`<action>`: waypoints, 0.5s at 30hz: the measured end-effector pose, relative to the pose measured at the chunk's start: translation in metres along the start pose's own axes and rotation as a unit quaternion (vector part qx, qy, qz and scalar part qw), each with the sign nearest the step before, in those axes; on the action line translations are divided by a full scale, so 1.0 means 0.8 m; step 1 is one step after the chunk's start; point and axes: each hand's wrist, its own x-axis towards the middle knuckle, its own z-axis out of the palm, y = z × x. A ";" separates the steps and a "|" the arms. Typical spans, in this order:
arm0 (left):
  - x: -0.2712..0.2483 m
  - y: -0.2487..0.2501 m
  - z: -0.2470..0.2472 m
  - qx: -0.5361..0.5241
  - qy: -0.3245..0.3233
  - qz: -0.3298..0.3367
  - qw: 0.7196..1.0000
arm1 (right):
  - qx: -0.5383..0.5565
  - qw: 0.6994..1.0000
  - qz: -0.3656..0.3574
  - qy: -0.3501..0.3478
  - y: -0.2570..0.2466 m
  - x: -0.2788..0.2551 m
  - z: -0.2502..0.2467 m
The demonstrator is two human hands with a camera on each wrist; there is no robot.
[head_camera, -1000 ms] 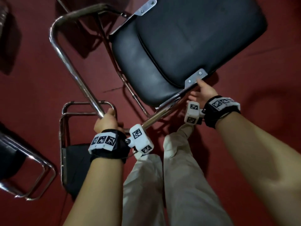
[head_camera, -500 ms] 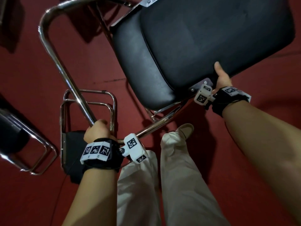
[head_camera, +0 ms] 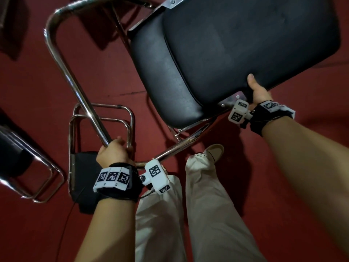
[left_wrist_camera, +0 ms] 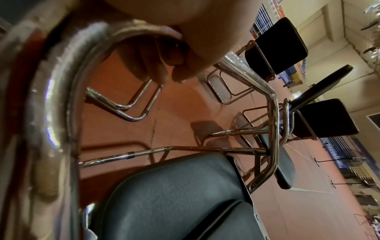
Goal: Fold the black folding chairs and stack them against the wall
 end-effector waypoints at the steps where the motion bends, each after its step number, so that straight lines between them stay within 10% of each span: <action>1: 0.000 -0.002 -0.001 -0.007 -0.005 0.009 1.000 | -0.009 1.000 -0.003 -0.001 -0.002 -0.001 0.001; 15: 0.000 -0.005 -0.024 0.010 -0.043 0.151 0.987 | 0.025 0.998 -0.037 0.039 -0.001 -0.049 0.008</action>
